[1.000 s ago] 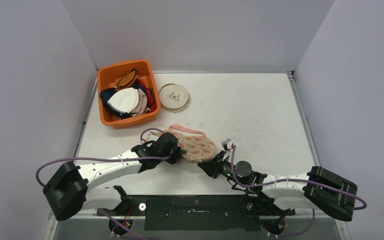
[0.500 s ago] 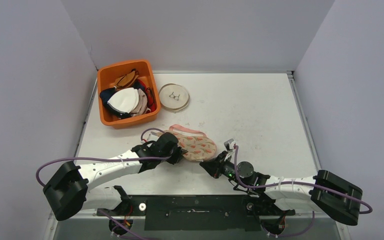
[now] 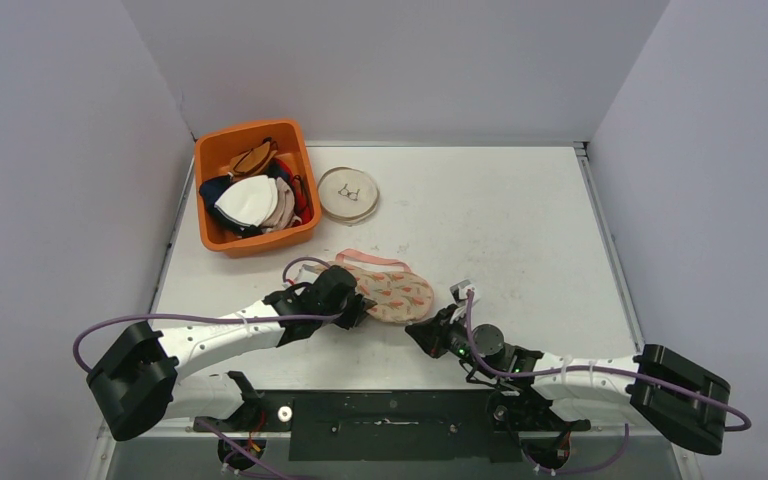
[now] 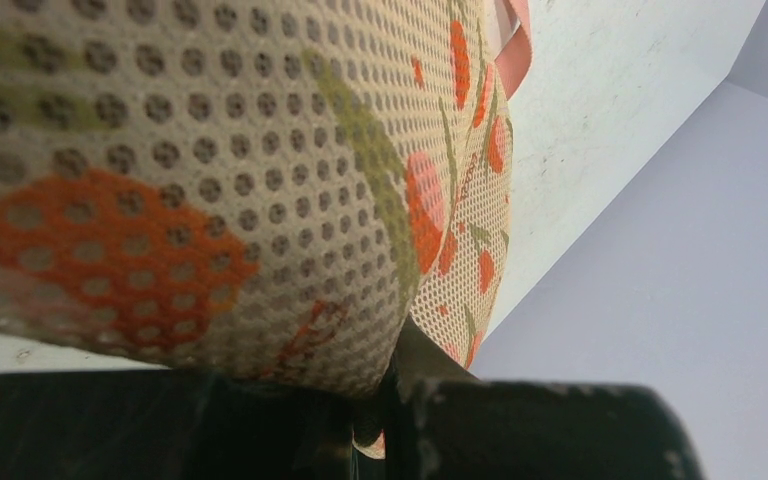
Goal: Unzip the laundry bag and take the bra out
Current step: Unzip the laundry bag at the center of the board.
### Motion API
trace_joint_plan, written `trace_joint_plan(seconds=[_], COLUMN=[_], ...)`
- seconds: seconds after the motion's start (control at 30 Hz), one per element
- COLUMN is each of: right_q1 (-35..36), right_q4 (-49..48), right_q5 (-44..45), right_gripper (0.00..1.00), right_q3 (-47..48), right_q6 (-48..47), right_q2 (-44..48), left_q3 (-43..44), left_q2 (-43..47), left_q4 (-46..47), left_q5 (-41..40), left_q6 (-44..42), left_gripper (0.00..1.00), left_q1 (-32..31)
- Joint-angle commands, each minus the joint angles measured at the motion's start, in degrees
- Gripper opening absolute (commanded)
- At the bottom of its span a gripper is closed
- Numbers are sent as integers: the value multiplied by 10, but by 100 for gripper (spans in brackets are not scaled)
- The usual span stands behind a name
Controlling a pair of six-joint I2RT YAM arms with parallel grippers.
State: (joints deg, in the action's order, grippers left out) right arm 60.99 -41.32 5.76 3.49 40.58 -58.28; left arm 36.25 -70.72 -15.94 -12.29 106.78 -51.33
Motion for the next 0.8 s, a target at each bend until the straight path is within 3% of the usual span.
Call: trace_joint_plan(seconds=[0.0, 0.77], right_q1=[0, -1], right_q4=[41, 174], right_q5=[59, 122], right_gripper=[5, 5], right_q3=[7, -15], right_q6=[3, 15], right_q2=[15, 153], left_q3=[-4, 16], left_q2=[2, -36], left_q4=[12, 15], left_q5=[0, 9], left_q6=[0, -44], left_gripper=[0, 0], left_q1=[-1, 0])
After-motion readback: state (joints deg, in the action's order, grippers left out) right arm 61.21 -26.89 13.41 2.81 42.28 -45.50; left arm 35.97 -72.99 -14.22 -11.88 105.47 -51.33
